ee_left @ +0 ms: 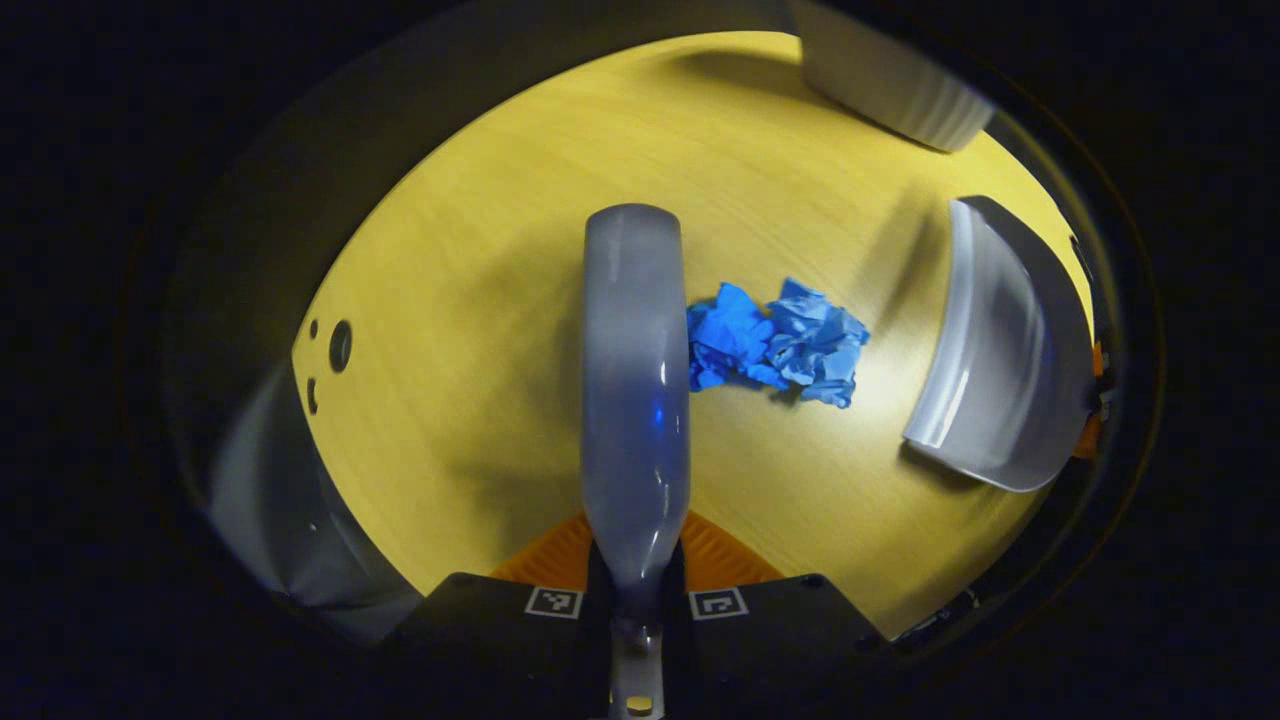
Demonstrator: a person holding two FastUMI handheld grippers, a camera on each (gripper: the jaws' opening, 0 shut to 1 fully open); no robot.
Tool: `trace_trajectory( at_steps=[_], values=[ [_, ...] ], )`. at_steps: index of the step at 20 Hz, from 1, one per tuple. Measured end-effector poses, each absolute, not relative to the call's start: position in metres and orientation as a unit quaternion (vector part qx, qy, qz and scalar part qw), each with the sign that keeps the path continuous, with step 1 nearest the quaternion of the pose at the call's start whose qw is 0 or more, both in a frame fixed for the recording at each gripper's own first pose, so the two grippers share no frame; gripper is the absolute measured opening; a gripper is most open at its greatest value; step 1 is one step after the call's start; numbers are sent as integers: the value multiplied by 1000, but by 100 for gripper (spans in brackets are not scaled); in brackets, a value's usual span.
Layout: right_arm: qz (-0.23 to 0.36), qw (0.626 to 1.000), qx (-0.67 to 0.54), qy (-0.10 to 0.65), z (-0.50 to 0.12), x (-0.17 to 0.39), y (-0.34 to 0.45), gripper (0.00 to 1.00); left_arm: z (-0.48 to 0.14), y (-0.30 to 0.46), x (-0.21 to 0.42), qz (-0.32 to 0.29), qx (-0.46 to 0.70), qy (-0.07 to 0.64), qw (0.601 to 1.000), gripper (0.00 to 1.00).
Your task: Pick up the small broom and dustpan from the desktop, sweep the trash into the dustpan with the broom, and then empty the trash into the garbage bin.
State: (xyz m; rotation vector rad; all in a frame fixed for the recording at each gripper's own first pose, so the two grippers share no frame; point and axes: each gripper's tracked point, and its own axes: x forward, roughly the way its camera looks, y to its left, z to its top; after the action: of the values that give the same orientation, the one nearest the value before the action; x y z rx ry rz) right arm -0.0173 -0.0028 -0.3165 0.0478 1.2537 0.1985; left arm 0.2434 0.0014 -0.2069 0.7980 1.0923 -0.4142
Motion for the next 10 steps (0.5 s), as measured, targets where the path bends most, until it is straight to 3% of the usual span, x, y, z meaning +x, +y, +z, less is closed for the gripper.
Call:
trace_trajectory(
  at_steps=[10],
  values=[
    [101, 816, 21, 569, -316, -15, -4, 34, -225, -68, 171, -292, 357, 546, 700, 24]
  ],
)
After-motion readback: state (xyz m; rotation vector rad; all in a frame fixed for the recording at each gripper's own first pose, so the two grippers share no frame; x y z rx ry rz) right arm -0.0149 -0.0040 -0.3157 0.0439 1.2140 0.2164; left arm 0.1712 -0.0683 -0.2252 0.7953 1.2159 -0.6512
